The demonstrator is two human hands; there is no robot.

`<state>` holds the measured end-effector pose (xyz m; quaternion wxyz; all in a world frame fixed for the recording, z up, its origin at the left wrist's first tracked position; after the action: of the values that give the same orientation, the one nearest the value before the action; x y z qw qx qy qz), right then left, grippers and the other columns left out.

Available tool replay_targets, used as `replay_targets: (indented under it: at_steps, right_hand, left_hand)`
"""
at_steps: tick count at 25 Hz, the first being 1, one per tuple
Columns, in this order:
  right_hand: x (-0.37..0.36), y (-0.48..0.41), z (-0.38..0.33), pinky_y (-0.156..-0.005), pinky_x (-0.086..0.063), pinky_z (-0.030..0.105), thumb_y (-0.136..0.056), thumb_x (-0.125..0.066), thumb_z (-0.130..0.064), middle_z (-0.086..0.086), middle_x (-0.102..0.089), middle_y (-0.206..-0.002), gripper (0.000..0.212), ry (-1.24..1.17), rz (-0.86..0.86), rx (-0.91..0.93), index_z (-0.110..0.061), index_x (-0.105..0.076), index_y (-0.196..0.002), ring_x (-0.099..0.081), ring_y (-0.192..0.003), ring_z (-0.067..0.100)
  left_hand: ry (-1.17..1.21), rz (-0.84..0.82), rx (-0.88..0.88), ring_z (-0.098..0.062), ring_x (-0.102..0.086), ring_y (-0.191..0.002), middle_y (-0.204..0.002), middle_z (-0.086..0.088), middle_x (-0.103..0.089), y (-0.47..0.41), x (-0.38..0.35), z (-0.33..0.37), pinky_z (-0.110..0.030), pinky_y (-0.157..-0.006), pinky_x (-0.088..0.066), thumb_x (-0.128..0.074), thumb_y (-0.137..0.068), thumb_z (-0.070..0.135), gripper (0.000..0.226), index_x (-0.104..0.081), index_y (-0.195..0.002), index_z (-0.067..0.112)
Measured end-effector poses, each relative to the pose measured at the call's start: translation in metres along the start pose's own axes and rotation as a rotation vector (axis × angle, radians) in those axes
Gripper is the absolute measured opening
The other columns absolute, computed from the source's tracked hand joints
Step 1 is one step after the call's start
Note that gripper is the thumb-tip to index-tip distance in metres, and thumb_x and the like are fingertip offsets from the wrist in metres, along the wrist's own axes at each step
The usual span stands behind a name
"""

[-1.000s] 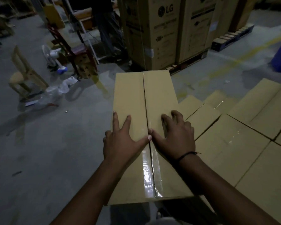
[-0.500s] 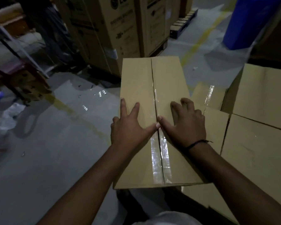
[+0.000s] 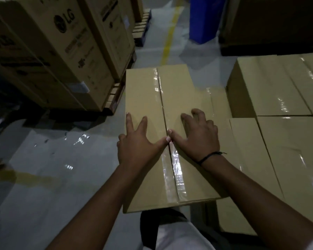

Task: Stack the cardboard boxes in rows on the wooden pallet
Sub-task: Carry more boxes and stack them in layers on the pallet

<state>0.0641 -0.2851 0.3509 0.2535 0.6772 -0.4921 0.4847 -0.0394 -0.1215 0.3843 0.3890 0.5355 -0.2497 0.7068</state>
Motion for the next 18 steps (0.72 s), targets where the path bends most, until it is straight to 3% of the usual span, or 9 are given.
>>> replay_targets:
  at_steps: [12,18]
  right_hand:
    - [-0.084,-0.203,-0.060,-0.106,-0.038,0.046,-0.084,-0.047,-0.076,0.000,-0.031,-0.155,0.068,0.037,0.010,-0.241,-0.036,-0.046,-0.138,-0.047,-0.125,0.033]
    - [-0.112,-0.267,-0.077,-0.104,-0.038,0.043,-0.079,-0.046,-0.078,-0.004,-0.030,-0.154,0.070,0.095,0.017,-0.332,-0.038,-0.048,-0.136,-0.046,-0.123,0.031]
  left_hand:
    - [0.021,-0.182,-0.233,-0.048,-0.033,-0.141,-0.168,0.003,0.013,-0.267,-0.001,-0.043,-0.054,-0.108,-0.039,-0.055,-0.067,0.092,0.111,-0.020,-0.158,0.038]
    - [0.041,-0.281,-0.326,-0.048,-0.039,-0.136,-0.166,0.001,0.019,-0.357,-0.009,-0.059,-0.052,-0.102,-0.047,-0.050,-0.062,0.097,0.117,-0.015,-0.158,0.040]
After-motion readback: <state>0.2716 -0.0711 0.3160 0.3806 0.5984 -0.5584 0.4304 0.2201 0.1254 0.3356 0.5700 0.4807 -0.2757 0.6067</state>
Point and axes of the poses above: each hand's wrist, its own y-axis away from the middle knuckle, its own x-axis out of the back of the hand, z = x × y, the point moved 3 cm from there along -y, towards the middle knuckle
